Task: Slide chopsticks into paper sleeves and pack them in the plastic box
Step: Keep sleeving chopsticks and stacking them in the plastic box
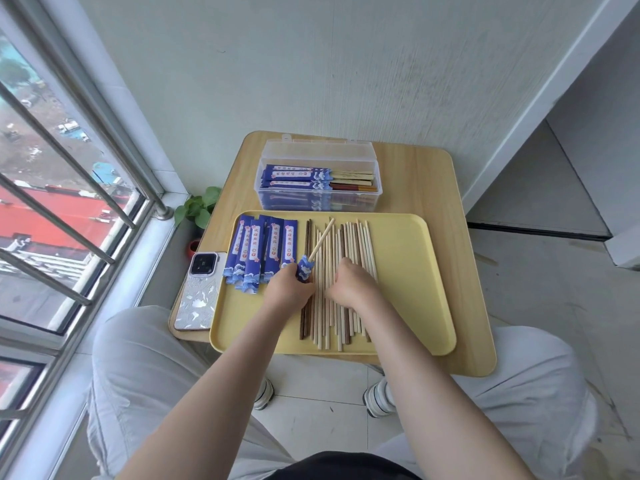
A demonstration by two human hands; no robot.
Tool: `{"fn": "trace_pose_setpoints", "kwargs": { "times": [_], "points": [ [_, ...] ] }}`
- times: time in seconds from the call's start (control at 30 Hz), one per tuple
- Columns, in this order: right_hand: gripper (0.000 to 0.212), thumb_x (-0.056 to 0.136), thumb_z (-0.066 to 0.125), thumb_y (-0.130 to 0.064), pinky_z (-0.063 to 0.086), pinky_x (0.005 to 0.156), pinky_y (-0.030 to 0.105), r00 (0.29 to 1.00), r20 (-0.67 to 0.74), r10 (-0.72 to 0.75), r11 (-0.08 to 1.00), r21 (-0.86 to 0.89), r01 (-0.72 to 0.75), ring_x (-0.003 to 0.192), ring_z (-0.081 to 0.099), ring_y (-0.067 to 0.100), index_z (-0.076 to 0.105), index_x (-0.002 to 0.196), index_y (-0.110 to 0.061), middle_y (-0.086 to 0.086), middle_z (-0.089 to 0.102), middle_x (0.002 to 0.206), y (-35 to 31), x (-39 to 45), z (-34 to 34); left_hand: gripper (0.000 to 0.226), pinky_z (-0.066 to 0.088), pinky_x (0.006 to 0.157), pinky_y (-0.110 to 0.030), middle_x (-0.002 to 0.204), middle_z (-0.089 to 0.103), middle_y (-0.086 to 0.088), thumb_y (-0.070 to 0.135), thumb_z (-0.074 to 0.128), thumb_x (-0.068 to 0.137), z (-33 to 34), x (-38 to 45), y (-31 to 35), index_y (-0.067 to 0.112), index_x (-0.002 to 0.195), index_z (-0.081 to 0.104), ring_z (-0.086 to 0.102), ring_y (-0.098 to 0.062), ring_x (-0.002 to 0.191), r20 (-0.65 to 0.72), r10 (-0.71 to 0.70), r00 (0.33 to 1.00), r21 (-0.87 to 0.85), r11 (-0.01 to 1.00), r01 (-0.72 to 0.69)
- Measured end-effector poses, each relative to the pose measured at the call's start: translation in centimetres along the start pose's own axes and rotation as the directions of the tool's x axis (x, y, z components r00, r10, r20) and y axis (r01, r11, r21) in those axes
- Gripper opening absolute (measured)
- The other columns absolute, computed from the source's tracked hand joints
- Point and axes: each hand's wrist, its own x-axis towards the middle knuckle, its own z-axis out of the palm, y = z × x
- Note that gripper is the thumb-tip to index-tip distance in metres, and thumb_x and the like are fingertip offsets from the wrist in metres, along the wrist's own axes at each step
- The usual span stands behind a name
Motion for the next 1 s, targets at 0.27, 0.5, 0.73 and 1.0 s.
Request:
{"fn": "trace_pose_setpoints", "kwargs": {
  "times": [0.27, 0.5, 0.73, 1.0],
  "points": [
    [0.081, 0.086, 0.071, -0.015, 0.044, 0.070, 0.030, 0.999, 0.041, 0.017, 0.996, -0.086, -0.013, 0.114, 0.054, 0.027, 0.019, 0.148, -0.005, 0.015, 0.040, 0.137, -0.7, -0.1, 0.9, 0.032, 0.040, 0.059, -0.028, 0.085, 0.059, 0.002, 0.038, 0.074, 0.083, 0.2, -0.3, 0.2, 0.018, 0.090, 0.050, 0.054, -0.014, 0.074, 0.001, 0.016, 1.000, 0.049, 0.999, -0.016],
    [0.052, 0.091, 0.069, -0.033, 0.044, 0.062, 0.030, 0.996, -0.092, -0.020, 0.981, -0.193, 0.001, 0.096, 0.062, 0.024, 0.048, 0.130, -0.005, 0.008, 0.059, 0.115, -0.1, -0.3, 0.7, 0.044, 0.051, 0.071, -0.033, 0.091, 0.060, 0.002, 0.044, 0.079, 0.077, 0.3, -0.1, 0.1, 0.017, 0.100, 0.053, 0.059, -0.016, 0.084, -0.018, 0.020, 1.000, 0.100, 0.995, -0.018],
    [0.029, 0.093, 0.065, -0.038, 0.034, 0.047, 0.025, 0.992, -0.128, -0.019, 0.963, -0.271, -0.017, 0.069, 0.055, 0.019, 0.054, 0.088, -0.013, 0.000, 0.051, 0.075, -0.4, -0.6, 0.3, 0.040, 0.045, 0.063, -0.028, 0.088, 0.057, 0.004, 0.040, 0.077, 0.079, 0.1, -0.4, 0.4, 0.018, 0.099, 0.051, 0.056, -0.014, 0.080, -0.009, 0.016, 1.000, 0.122, 0.992, -0.014],
    [0.016, 0.098, 0.059, -0.025, 0.038, 0.053, 0.027, 0.984, -0.169, -0.052, 0.992, -0.119, 0.032, 0.073, 0.055, 0.020, 0.059, 0.093, -0.010, 0.002, 0.054, 0.082, 0.5, -0.7, 0.3, 0.044, 0.049, 0.069, -0.030, 0.093, 0.058, 0.004, 0.043, 0.078, 0.081, 0.0, -0.5, 0.4, 0.018, 0.101, 0.048, 0.058, -0.016, 0.086, -0.001, 0.019, 1.000, 0.100, 0.995, -0.019]
  ]
}}
